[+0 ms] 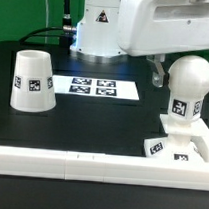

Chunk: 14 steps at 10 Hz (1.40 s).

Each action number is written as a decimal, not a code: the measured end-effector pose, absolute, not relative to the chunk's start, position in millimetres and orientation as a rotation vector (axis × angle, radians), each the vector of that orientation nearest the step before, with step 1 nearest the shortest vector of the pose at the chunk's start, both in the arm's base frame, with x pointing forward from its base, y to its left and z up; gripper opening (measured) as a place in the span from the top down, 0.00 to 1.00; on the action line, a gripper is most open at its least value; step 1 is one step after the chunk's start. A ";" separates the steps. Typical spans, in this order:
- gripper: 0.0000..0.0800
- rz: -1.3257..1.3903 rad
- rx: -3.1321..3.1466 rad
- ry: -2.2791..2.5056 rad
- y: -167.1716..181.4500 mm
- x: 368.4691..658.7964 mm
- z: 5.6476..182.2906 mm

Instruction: Assemble lamp

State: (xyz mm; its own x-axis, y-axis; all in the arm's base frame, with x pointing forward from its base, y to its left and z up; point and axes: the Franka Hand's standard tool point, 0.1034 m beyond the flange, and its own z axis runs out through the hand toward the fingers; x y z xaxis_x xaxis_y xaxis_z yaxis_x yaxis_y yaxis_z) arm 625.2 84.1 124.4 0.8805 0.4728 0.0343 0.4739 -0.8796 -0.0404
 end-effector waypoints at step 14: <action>0.13 0.040 -2.270 -2.223 95.9 626.1 118.7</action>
Offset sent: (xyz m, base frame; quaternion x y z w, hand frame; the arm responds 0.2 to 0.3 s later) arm 0.0027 0.0133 -0.0018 -0.0007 -0.0196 -0.2502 0.9680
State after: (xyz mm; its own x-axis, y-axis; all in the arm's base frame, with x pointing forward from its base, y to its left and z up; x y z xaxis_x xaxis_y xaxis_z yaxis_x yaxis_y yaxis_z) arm 626.1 95.9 118.7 0.0210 0.9989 -0.0428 0.9998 -0.0207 0.0082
